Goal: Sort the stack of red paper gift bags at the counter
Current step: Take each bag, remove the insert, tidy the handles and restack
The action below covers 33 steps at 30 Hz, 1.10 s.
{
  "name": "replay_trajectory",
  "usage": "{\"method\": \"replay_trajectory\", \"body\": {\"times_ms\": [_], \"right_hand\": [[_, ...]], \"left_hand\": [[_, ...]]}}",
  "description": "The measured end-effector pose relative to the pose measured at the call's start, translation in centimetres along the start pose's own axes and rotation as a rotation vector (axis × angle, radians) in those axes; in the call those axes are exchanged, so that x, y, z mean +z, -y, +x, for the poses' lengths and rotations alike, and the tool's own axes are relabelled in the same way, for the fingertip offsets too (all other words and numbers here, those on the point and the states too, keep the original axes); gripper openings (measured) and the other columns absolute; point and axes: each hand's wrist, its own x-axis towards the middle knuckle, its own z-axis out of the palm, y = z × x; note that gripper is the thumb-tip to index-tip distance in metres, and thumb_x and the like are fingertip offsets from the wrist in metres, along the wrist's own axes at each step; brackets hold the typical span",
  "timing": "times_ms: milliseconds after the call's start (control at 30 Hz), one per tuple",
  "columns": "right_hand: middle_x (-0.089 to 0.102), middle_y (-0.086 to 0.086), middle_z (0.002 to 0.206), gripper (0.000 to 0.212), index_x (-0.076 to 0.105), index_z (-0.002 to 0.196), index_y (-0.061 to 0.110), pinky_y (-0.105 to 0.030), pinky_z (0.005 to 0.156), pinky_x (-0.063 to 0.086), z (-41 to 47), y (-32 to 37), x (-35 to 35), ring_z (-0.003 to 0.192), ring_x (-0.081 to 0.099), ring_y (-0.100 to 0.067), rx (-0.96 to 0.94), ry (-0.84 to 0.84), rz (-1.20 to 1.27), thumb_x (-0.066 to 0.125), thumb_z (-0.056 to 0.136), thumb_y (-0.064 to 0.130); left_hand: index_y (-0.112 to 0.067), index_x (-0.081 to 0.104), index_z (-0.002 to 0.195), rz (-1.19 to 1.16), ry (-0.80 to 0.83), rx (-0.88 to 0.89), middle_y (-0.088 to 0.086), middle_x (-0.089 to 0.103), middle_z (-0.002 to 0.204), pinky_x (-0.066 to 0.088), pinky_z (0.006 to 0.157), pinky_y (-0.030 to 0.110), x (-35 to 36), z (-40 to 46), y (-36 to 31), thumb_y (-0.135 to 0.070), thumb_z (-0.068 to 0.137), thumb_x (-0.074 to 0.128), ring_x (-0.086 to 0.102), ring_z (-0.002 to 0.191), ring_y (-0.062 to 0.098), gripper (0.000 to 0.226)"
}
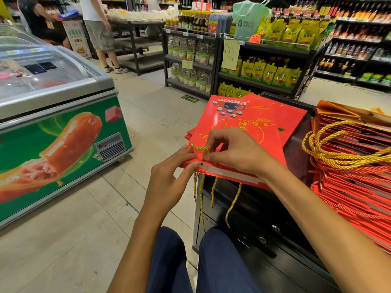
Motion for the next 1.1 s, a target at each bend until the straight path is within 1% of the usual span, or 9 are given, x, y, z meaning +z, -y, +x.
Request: {"method": "replay_trajectory", "body": {"times_ms": [100,200,367,433,567,733,900,1000,1100], "right_hand": [[0.073,0.007,0.088,0.011,0.075,0.089,0.025,-0.037,0.079,0.055,-0.3,0.2,-0.7,0.086,0.066,-0.007,-0.015,0.049,-0.035,0.079,0.084,0.016],[0.073,0.011,0.098,0.020,0.075,0.099,0.030,-0.035,0.082,0.054,-0.7,0.2,-1.1,0.094,0.066,-0.006,-0.014,0.065,-0.034,0.082,0.083,0.023],[0.073,0.017,0.093,0.023,0.076,0.101,0.029,-0.019,0.074,0.049,-1.3,0.5,-0.8,0.086,0.065,0.001,-0.076,-0.041,-0.062,0.083,0.082,0.018],[0.074,0.016,0.092,0.022,0.077,0.104,0.025,-0.017,0.075,0.051,-1.2,0.6,-0.6,0.088,0.068,0.001,-0.095,-0.091,-0.069,0.083,0.083,0.019],[0.077,0.011,0.094,0.029,0.077,0.111,0.019,-0.018,0.079,0.054,-1.0,0.8,-0.3,0.093,0.071,0.003,-0.119,-0.152,-0.045,0.082,0.083,0.014],[0.078,0.008,0.094,0.033,0.075,0.113,0.019,-0.008,0.074,0.047,-0.8,1.1,-0.5,0.092,0.071,0.005,-0.134,-0.163,-0.057,0.082,0.082,0.009],[0.078,0.006,0.095,0.037,0.074,0.117,0.020,-0.008,0.075,0.047,-0.7,1.3,-0.3,0.094,0.071,0.006,-0.124,-0.175,-0.052,0.079,0.083,0.007],[0.079,0.005,0.095,0.040,0.073,0.120,0.020,-0.011,0.074,0.049,-0.5,1.4,-0.4,0.094,0.071,0.006,-0.120,-0.179,-0.037,0.078,0.083,0.006],[0.079,0.007,0.095,0.042,0.072,0.122,0.021,-0.020,0.079,0.056,-0.5,1.3,-0.7,0.093,0.071,0.005,-0.110,-0.202,-0.054,0.078,0.083,0.008]], "left_hand": [[-0.023,0.074,0.121,-0.004,-0.032,0.003,-0.009,0.067,0.133,0.050,0.102,0.020,0.2,0.1,-0.3,-0.032,0.096,0.068,0.058,0.131,0.007,0.028],[-0.020,0.073,0.124,-0.014,-0.090,0.017,-0.012,0.065,0.133,0.051,0.102,0.027,0.6,0.2,-0.6,-0.027,0.097,0.070,0.059,0.129,0.009,0.028],[-0.025,0.064,0.124,-0.097,-0.234,-0.047,-0.011,0.069,0.124,0.057,0.099,0.036,1.4,0.4,-1.5,-0.026,0.094,0.075,0.064,0.117,0.008,0.033],[-0.026,0.059,0.123,-0.111,-0.329,-0.055,-0.013,0.065,0.128,0.055,0.103,0.034,1.7,0.3,-2.2,-0.026,0.092,0.077,0.061,0.122,0.005,0.035],[-0.009,0.072,0.104,0.051,-0.419,0.087,0.006,0.062,0.132,0.040,0.097,0.005,2.5,0.2,-3.1,-0.011,0.091,0.077,0.052,0.125,-0.006,0.014],[-0.011,0.078,0.101,0.078,-0.409,-0.019,0.003,0.060,0.131,0.037,0.088,0.000,3.2,0.3,-3.9,-0.015,0.091,0.076,0.051,0.110,-0.008,0.011],[-0.018,0.079,0.097,0.049,-0.399,-0.150,-0.006,0.056,0.132,0.045,0.086,0.006,3.5,1.2,-4.6,-0.022,0.091,0.075,0.058,0.115,0.016,0.007],[-0.018,0.079,0.093,0.021,-0.414,-0.158,-0.008,0.055,0.132,0.054,0.086,0.024,3.8,1.6,-4.8,-0.016,0.091,0.073,0.055,0.120,0.015,0.007],[-0.018,0.079,0.092,-0.040,-0.391,-0.133,-0.006,0.055,0.132,0.054,0.082,0.020,3.8,1.4,-4.8,-0.014,0.091,0.073,0.059,0.113,0.012,0.006]]}}
